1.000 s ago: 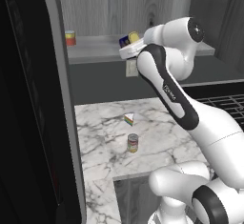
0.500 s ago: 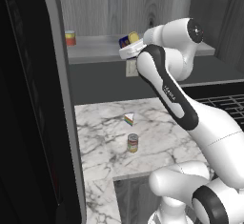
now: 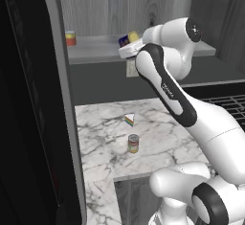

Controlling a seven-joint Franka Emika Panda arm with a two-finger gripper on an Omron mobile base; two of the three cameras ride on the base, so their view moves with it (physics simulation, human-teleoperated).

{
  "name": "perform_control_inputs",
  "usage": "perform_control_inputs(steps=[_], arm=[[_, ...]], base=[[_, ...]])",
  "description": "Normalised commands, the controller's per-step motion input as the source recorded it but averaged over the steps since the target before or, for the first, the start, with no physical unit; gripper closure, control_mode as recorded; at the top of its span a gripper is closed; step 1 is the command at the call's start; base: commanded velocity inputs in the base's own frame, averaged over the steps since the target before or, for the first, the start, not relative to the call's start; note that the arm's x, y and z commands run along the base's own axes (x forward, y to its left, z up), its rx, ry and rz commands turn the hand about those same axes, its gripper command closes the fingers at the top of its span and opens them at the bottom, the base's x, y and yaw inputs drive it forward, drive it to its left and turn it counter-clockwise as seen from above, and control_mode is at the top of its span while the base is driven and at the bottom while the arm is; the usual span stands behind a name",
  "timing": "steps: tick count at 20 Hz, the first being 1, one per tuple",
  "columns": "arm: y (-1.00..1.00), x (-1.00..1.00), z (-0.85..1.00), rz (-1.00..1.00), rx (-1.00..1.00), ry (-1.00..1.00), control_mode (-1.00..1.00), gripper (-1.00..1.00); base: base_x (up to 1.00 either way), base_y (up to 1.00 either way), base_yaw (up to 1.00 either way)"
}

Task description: Pick the cans from the counter and place them in their designated side in the cabinet.

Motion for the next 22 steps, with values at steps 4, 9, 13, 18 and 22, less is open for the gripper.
perform_control_inputs(steps=[4,9,13,18,22], arm=[[0.01,0.18,0.00,0.00,0.00,0.00,-1.00,1.00],[0.02,0.16,0.00,0.00,0.00,0.00,-1.00,1.00],[0.04,0.16,0.00,0.00,0.00,0.00,-1.00,1.00],[0.04,0.19,0.00,0.00,0.00,0.00,-1.00,1.00],[0.03,0.17,0.00,0.00,0.00,0.00,-1.00,1.00]], base=[[0.00,0.00,0.00],[0.00,0.00,0.00],[0.00,0.00,0.00],[0.00,0.00,0.00],[0.00,0.00,0.00]])
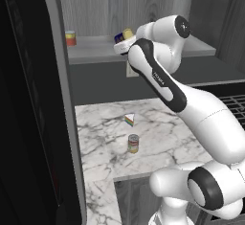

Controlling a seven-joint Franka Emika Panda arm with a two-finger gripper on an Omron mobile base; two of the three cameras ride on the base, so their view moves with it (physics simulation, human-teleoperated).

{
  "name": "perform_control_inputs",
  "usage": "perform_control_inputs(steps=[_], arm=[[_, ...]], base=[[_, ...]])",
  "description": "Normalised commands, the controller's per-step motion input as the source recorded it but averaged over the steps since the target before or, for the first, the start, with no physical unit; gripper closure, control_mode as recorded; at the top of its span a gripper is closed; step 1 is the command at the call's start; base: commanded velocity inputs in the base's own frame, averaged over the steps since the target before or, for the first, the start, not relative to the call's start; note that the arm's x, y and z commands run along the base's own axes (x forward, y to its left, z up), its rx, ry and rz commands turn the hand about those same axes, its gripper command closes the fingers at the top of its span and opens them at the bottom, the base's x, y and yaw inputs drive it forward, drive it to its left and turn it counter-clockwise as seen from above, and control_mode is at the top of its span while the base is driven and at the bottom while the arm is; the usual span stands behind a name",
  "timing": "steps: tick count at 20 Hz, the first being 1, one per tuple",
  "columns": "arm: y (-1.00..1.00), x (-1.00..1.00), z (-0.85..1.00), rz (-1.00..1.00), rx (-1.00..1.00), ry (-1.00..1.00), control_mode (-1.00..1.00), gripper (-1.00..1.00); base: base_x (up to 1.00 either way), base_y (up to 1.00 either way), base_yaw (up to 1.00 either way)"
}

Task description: Pick the cans from the counter and place them in their designated side in the cabinet.

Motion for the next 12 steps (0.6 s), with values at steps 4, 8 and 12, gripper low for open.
perform_control_inputs(steps=[4,8,12], arm=[[0.05,0.14,0.00,0.00,0.00,0.00,-1.00,1.00],[0.08,0.13,0.00,0.00,0.00,0.00,-1.00,1.00],[0.07,0.12,0.00,0.00,0.00,0.01,-1.00,1.00]], base=[[0.00,0.00,0.00],[0.00,0.00,0.00],[0.00,0.00,0.00]])
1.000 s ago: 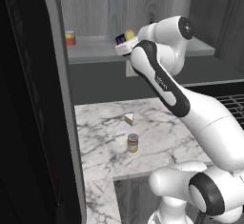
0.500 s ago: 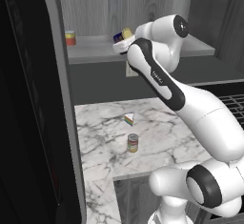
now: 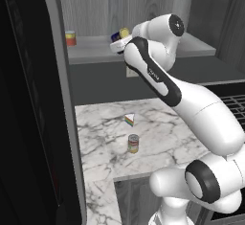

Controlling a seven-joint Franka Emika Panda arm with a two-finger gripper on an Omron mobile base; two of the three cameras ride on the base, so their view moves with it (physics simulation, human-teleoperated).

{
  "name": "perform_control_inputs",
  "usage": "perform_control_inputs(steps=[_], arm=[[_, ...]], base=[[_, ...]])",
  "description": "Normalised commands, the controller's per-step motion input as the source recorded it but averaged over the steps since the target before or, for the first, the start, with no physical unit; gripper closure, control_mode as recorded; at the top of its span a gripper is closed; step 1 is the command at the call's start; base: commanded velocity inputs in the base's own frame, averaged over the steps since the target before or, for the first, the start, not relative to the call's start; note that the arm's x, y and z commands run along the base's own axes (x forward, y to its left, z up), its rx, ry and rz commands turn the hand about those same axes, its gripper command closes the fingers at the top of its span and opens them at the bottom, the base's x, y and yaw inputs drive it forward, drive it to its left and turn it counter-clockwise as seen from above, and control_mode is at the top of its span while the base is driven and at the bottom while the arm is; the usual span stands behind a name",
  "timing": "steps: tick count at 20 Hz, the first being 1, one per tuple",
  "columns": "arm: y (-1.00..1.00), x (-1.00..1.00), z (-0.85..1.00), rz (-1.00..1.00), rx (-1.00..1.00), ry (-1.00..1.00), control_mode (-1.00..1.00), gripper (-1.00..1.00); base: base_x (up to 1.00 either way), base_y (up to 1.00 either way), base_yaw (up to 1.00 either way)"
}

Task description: Pick the cans from the counter and place them in their designated side in the cabinet.

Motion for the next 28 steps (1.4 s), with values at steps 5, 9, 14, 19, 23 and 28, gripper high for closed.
perform_control_inputs(steps=[5,9,14,19,23,28], arm=[[0.07,0.09,0.00,0.00,0.00,0.02,-1.00,1.00],[0.07,0.10,0.00,0.00,0.00,0.03,-1.00,1.00],[0.10,0.11,0.00,0.00,0.00,0.03,-1.00,1.00],[0.11,0.12,0.00,0.00,0.00,0.02,-1.00,1.00],[0.11,0.13,0.00,0.00,0.00,0.02,-1.00,1.00],[0.11,0.14,0.00,0.00,0.00,0.03,-1.00,1.00]], base=[[0.00,0.00,0.00],[0.00,0.00,0.00],[0.00,0.00,0.00],[0.00,0.00,0.00],[0.00,0.00,0.00],[0.00,0.00,0.00]])
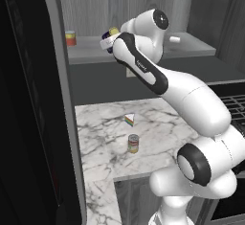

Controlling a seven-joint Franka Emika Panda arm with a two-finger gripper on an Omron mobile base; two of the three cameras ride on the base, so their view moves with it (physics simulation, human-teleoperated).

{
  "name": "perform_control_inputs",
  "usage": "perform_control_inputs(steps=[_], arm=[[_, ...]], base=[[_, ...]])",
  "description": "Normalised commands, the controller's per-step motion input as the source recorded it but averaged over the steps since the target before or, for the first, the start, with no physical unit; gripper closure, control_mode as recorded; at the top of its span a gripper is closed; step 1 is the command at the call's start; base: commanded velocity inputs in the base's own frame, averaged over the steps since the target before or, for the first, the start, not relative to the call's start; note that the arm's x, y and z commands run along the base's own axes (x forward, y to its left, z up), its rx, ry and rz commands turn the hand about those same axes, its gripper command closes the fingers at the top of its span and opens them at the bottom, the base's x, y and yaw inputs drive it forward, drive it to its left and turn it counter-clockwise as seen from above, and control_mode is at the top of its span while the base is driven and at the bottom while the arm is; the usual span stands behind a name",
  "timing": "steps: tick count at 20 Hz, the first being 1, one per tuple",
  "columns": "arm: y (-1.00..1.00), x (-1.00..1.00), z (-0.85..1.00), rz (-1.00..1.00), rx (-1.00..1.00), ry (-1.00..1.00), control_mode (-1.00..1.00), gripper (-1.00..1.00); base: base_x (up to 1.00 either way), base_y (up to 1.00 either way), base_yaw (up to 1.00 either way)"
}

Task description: Pick the cans from the counter and place them in their designated side in the cabinet.

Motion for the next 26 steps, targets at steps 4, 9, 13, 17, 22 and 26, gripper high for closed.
perform_control_inputs(steps=[4,9,13,17,22,26], arm=[[0.12,0.14,0.00,0.00,0.00,0.03,-1.00,1.00],[0.12,0.14,0.00,0.00,0.00,0.01,-1.00,1.00],[0.14,0.14,0.00,0.00,0.00,0.01,-1.00,1.00],[0.12,0.16,0.00,0.00,0.00,0.01,-1.00,1.00],[0.10,0.18,0.00,0.00,0.00,0.01,-1.00,1.00],[0.09,0.19,0.00,0.00,0.00,0.02,-1.00,1.00]], base=[[0.00,0.00,0.00],[0.00,0.00,0.00],[0.00,0.00,0.00],[0.00,0.00,0.00],[0.00,0.00,0.00],[0.00,0.00,0.00]])
